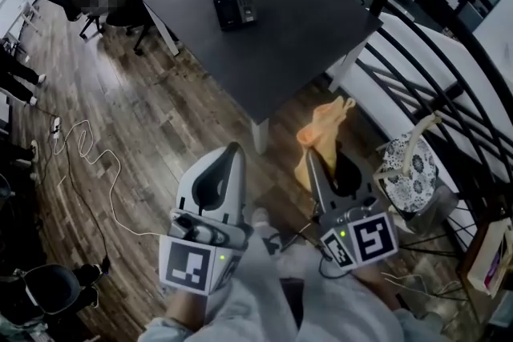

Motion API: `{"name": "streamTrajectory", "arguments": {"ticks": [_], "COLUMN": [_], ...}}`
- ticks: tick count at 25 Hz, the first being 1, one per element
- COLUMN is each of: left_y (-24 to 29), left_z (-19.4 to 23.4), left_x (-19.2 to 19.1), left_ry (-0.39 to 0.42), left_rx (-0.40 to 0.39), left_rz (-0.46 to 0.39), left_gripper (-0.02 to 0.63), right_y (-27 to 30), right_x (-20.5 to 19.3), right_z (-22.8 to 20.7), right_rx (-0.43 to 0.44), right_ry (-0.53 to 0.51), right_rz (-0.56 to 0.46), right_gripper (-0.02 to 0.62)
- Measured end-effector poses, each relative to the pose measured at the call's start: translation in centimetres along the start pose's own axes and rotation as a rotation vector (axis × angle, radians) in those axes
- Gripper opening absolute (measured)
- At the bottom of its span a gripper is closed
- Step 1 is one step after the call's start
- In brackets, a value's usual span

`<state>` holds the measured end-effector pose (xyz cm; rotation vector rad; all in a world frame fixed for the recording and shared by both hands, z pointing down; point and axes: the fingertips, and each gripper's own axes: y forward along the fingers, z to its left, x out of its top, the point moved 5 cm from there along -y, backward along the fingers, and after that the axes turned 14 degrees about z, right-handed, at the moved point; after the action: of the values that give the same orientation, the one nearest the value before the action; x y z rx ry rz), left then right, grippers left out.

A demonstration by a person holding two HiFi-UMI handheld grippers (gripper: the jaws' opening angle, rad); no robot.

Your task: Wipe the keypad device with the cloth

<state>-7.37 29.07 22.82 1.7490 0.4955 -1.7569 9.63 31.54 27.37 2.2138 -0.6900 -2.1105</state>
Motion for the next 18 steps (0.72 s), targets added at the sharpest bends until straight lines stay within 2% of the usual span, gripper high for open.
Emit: {"name": "streamTrajectory", "arguments": {"ticks": [3, 18], "left_y": [1.1, 2.9], "left_z": [1.1, 5.4], "left_x": [0.0, 0.3], "left_ry": [-0.007, 0.005], "left_rx": [-0.011, -0.01], "left_rz": [0.023, -0.008], "left_gripper": [0.014, 0.014], "right_y": [1.5, 6.5], "right_x": [0.6, 2.1], "right_z": [-0.2, 0.3], "right_rx": [-0.005, -0.004], "right_ry": [-0.001, -0.022], "right_rz": [-0.009, -0.032], "right_gripper": [0.098, 0.1]}}
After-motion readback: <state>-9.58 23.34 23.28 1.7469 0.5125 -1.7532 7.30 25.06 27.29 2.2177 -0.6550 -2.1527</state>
